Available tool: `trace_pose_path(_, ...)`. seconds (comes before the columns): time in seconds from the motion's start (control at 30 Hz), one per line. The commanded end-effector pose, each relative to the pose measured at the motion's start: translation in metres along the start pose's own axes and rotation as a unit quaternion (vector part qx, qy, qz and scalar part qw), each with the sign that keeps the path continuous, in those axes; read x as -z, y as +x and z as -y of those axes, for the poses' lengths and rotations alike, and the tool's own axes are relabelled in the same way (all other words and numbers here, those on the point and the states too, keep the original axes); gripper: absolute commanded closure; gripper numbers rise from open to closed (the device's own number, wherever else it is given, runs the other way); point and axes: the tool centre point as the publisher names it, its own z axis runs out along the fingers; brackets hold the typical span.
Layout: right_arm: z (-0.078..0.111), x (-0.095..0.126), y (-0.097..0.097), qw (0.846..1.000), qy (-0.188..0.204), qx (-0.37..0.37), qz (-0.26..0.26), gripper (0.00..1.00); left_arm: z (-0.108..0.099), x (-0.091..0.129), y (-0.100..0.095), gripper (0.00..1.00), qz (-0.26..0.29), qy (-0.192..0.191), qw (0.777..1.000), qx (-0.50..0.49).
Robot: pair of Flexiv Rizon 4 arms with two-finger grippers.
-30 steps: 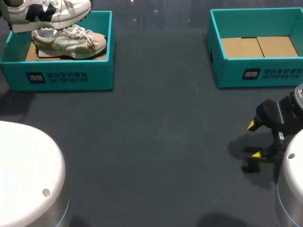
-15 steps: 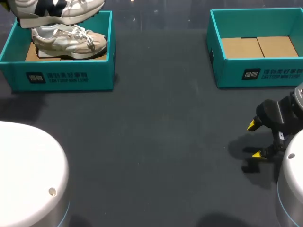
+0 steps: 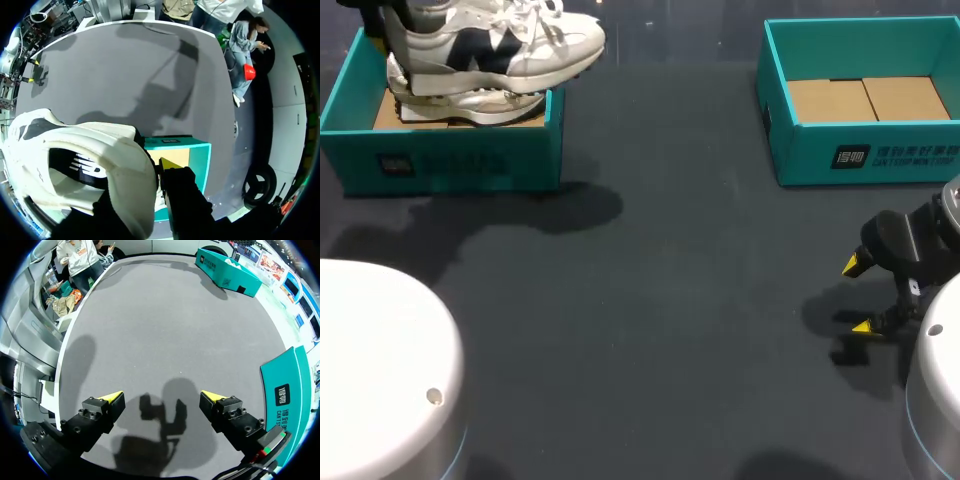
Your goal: Take the shoe out of the shoebox, open the shoe tongue, remove and reinsert the insole, then place the shoe into the shoebox
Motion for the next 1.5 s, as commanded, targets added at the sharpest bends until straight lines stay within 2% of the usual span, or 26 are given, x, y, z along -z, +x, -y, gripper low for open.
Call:
trace_pose_path(0.03,0.000,0.001,0.002,1.000,0.001,0.000,0.001,0.00,0.042,-0.008,-0.028,1.00,-0.014,-0.048,0.999,0.005)
trace_pose_path(0.33,0.000,0.001,0.002,1.000,0.001,0.000,0.001,0.00,0.088,-0.038,-0.077,1.00,-0.026,-0.033,0.999,0.013)
trace_pose_path(0.57,0.000,0.001,0.002,1.000,0.001,0.000,0.001,0.00,0.112,-0.065,-0.104,1.00,-0.024,-0.026,0.999,0.012)
trace_pose_path(0.83,0.000,0.001,0.002,1.000,0.001,0.000,0.001,0.00,0.137,-0.092,-0.128,1.00,-0.014,-0.052,0.999,0.011)
trace_pose_path(1.03,0.000,0.001,0.002,1.000,0.001,0.000,0.001,0.00,0.159,-0.120,-0.149,1.00,-0.015,-0.047,0.999,-0.007)
trace_pose_path(1.07,0.000,0.001,0.002,1.000,0.001,0.000,0.001,0.00,0.164,-0.125,-0.153,1.00,-0.013,-0.057,0.998,-0.008)
trace_pose_path(1.37,0.000,0.001,0.002,1.000,0.001,0.000,0.001,0.00,0.211,-0.155,-0.187,1.00,-0.016,-0.066,0.997,-0.035)
trace_pose_path(1.5,0.000,0.001,0.002,1.000,0.001,0.000,0.001,0.00,0.218,-0.166,-0.209,1.00,-0.018,-0.081,0.996,-0.035)
